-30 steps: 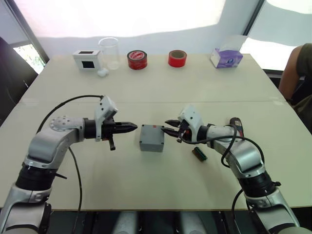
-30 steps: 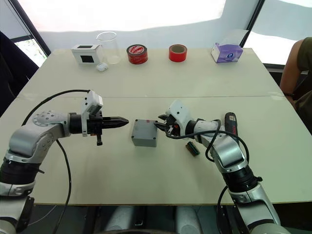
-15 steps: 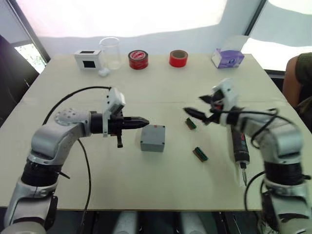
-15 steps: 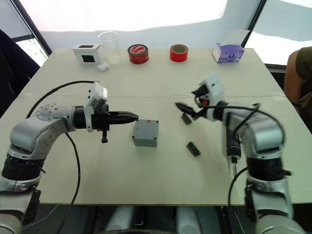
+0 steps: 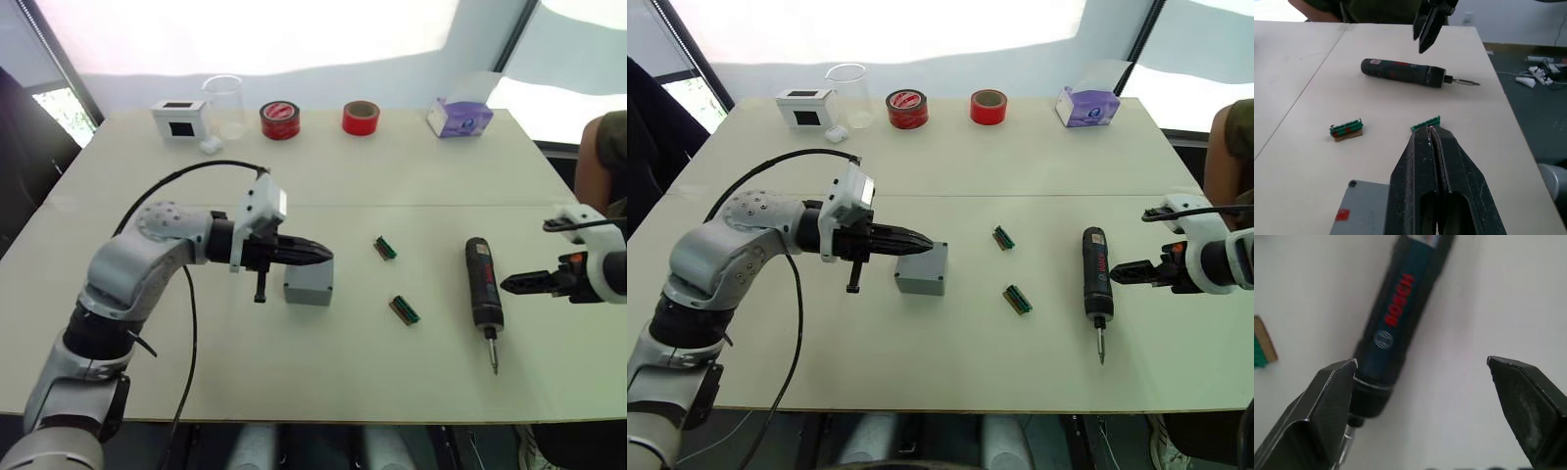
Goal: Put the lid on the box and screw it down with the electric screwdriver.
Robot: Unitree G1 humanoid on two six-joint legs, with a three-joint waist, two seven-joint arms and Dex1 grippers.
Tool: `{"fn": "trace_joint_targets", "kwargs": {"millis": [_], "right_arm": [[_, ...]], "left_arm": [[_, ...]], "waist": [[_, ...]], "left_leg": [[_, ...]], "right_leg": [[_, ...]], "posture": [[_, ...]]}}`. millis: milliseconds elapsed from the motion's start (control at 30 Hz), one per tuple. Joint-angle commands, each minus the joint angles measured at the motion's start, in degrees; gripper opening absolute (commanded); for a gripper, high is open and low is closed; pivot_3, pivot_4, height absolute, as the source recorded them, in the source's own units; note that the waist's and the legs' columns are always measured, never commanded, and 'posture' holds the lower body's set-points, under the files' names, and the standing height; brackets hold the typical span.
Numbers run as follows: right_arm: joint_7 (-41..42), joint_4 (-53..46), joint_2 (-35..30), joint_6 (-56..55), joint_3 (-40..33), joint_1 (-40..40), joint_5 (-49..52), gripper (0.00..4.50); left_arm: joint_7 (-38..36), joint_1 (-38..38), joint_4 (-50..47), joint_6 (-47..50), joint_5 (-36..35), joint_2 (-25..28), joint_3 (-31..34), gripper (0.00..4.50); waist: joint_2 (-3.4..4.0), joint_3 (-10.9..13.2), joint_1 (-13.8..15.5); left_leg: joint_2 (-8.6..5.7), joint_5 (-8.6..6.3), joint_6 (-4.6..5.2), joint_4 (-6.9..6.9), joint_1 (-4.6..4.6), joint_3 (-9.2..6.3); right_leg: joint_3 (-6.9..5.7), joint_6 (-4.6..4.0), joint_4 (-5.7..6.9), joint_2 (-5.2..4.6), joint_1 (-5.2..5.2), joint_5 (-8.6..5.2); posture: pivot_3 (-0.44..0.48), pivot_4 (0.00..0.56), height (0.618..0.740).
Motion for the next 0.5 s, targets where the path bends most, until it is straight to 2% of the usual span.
{"fn": "trace_joint_targets", "kwargs": {"millis": [33, 167, 500], "right_arm": [[-1.5, 0.6, -0.9, 0.4, 0.8, 0.2, 3.2, 4.46], [-6.0, 3.5, 0.3, 0.4, 3.3, -1.5, 9.8, 4.46], [-14.5, 10.1, 2.9, 0.4, 9.2, -8.5, 16.9, 4.46]], "left_arm": [[-0.1, -0.7, 1.0, -3.1, 2.1, -0.7, -0.5, 0.00], [0.4, 0.7, 0.3, -3.6, 2.7, -0.9, -0.6, 0.00], [3.3, 3.7, -3.7, -1.5, 1.7, -0.4, 0.6, 0.00]], "waist": [[0.01, 0.0, -0.4], [0.02, 0.0, -0.7], [0.02, 0.0, -0.3]], "left_leg": [[0.01, 0.00, 0.00, -0.01, 0.00, -0.01], [0.07, 0.00, 0.00, -0.04, 0.00, -0.01], [0.03, 0.00, 0.00, -0.01, -0.05, -0.03]], "right_leg": [[0.00, 0.00, 0.01, 0.02, 0.00, 0.00], [0.02, -0.01, -0.01, 0.10, -0.04, -0.01], [0.01, -0.01, -0.02, 0.04, -0.04, 0.00]], "posture": [[0.000, 0.150, 0.740], [0.000, 0.150, 0.740], [0.000, 0.150, 0.740]]}}
